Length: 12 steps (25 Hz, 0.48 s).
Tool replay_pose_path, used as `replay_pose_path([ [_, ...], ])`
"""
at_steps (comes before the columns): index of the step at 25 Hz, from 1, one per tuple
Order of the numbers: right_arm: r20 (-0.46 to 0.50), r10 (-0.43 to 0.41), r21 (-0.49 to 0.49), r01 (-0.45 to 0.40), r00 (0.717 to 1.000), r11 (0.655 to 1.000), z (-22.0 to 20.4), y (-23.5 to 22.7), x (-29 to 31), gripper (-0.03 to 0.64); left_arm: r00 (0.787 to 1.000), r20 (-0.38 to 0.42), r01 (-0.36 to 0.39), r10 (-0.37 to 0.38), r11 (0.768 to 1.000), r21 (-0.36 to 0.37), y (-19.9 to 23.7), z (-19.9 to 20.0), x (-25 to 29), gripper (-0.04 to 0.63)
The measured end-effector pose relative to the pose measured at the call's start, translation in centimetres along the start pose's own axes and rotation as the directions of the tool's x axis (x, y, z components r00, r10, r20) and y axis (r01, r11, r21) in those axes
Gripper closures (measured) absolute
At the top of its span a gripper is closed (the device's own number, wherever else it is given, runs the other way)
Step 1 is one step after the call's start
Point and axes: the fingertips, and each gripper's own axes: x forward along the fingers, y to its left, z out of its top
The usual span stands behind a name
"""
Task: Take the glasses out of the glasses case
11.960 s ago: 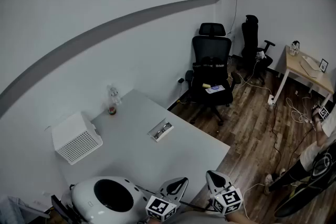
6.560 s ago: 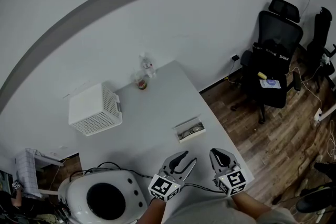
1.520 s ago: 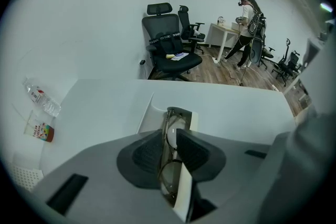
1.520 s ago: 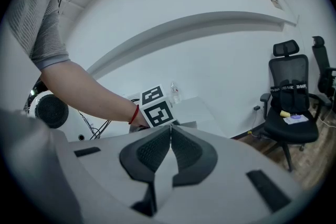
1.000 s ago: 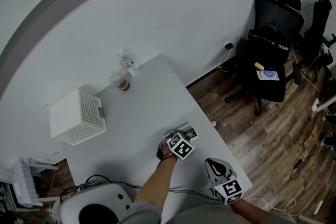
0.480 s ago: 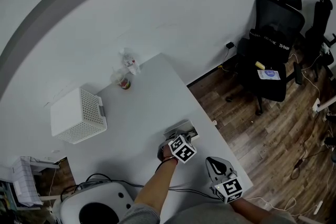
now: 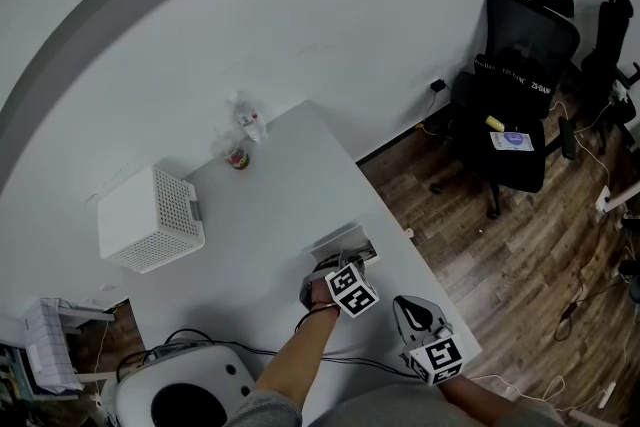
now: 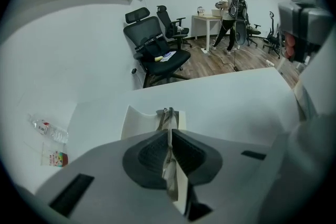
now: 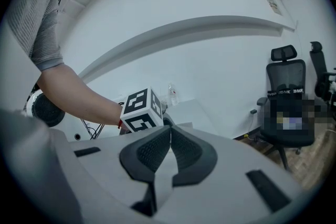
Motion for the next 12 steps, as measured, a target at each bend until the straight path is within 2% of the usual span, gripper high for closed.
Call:
replay_pose_path([
  [4, 0.003, 0.000, -0.003, 0.000, 1.000, 1.000, 0.2, 0.0, 0.0, 0.604, 0.999, 0.006, -0.050, 0.050, 0.998, 0.030, -0.2, -0.1, -0.3, 0.568],
  [9, 0.005, -0.001, -0.009, 0.001, 1.000, 1.000, 0.4, 0.1, -0.2, 0.604, 0.991, 0.041, -0.125, 0.125, 0.992, 0.014, 0.5, 0.0, -1.2, 0.568],
  [12, 0.007, 0.001, -0.004, -0.001, 1.000, 1.000, 0.3, 0.1, -0.2, 0.604, 0.988, 0.054, -0.143, 0.143, 0.990, 0.002, 1.0, 0.2, -1.5, 0.568],
])
